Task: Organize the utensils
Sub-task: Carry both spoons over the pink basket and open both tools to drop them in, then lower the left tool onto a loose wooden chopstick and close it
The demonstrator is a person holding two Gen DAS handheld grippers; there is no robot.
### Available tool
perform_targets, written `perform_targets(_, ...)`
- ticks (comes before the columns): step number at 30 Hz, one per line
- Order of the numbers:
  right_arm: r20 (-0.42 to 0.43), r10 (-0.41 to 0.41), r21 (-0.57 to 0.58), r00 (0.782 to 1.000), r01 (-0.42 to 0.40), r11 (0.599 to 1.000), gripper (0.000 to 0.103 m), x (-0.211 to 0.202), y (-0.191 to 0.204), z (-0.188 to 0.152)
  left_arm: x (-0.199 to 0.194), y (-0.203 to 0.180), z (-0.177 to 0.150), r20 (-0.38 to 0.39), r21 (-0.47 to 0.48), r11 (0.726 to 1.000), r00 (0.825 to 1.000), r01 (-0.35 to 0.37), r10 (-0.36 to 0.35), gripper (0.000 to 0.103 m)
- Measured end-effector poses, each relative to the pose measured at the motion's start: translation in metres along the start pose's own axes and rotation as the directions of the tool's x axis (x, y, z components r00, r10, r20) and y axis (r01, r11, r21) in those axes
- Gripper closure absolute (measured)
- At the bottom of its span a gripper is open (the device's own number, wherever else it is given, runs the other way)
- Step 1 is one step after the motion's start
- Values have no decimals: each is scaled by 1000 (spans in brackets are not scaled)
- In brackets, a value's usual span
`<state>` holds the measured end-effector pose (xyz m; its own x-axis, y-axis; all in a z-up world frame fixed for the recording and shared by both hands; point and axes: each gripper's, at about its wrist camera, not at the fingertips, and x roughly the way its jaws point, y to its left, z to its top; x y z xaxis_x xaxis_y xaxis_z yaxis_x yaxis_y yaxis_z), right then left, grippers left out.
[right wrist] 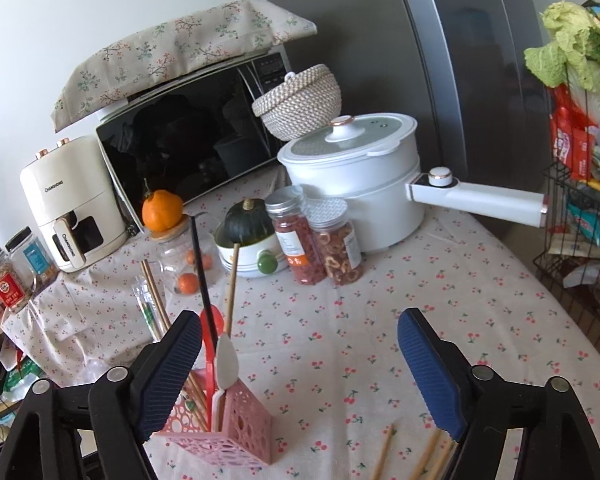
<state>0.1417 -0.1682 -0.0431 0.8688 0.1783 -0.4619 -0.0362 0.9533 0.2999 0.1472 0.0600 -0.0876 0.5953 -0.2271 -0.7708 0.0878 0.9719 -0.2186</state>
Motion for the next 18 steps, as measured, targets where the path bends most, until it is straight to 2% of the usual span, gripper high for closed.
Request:
perform_targets(6,-52,-81,-20,995,80,997,7,-13,-24,-2,-3,-24,-10,-8,60,998,1000,-7,8,1)
perform_targets(10,-76,-161,-39,984,158,987,0,-19,-40,-5,-5,-38,-15,-3,88,996,1000,-6,6,0)
perform_targets(14,-112,-206,-30,972,203,979,0,-23,-59,-7,-1,-52,-21,1,122,992,1000,-27,28,0)
perform_targets(18,-191,-236,-20,953,237,971,0,-19,-79,-15,10,-66,-27,-25,154,987,999,-34,38,0)
